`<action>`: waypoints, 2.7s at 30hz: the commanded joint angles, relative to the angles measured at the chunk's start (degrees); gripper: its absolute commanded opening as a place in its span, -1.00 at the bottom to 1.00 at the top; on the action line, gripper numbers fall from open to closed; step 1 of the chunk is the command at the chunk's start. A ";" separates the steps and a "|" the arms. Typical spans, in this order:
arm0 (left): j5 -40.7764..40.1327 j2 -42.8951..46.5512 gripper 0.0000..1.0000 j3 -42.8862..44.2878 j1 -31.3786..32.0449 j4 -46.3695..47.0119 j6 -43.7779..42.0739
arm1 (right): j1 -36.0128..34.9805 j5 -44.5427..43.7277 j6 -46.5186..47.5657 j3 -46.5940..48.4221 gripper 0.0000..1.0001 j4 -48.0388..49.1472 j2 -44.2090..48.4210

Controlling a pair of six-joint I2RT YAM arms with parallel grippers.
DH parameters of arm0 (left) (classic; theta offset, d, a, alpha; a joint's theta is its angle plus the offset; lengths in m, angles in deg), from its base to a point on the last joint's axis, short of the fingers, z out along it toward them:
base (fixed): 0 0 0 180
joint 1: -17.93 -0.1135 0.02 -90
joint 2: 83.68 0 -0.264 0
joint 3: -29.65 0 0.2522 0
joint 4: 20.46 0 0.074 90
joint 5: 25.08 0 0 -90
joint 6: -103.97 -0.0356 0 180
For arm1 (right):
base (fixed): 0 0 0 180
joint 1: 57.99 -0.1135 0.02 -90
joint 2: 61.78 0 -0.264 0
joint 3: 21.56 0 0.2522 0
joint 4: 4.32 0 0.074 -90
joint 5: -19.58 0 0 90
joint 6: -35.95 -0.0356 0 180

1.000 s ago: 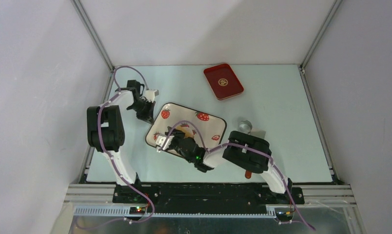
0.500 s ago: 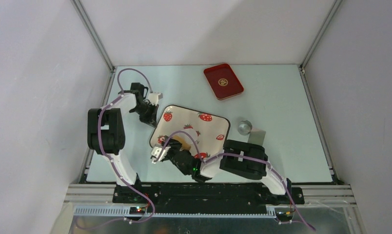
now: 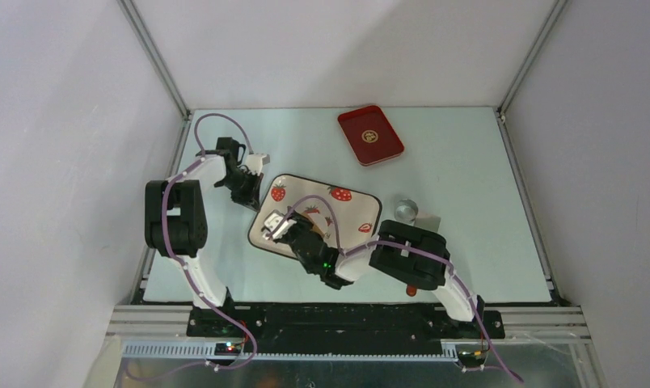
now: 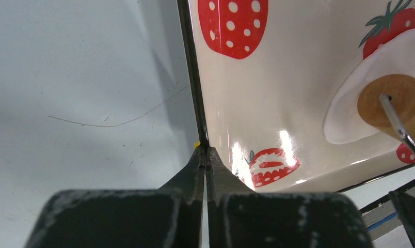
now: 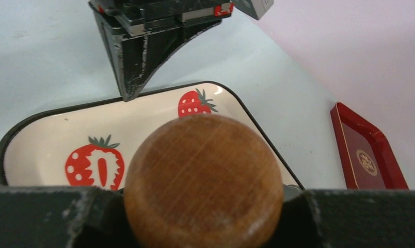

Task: Roll out the dumpling wrappers from the dough
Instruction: Flatten out the dough on the work surface.

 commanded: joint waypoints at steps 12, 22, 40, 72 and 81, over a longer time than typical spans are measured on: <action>0.58 1.91 -1.00 -1.85 1.18 -1.08 -1.25 | 1.16 -2.42 -2.55 0.25 -1.00 0.19 -3.00; 1.00 2.59 -1.00 -2.10 1.24 -1.11 -1.18 | -2.13 -1.99 -0.15 1.32 -1.00 3.33 -4.72; 1.59 2.81 -1.00 -2.21 1.24 -1.07 -1.04 | -3.45 -1.54 -0.71 1.86 -1.00 2.43 -4.71; 1.40 2.54 -1.00 -2.27 1.27 -1.14 -1.10 | -0.17 -2.61 -6.37 2.75 -1.00 -4.38 -2.80; 1.53 2.38 -1.00 -2.29 1.31 -1.08 -1.04 | 1.89 -2.79 -10.27 2.75 -1.00 -7.45 -1.90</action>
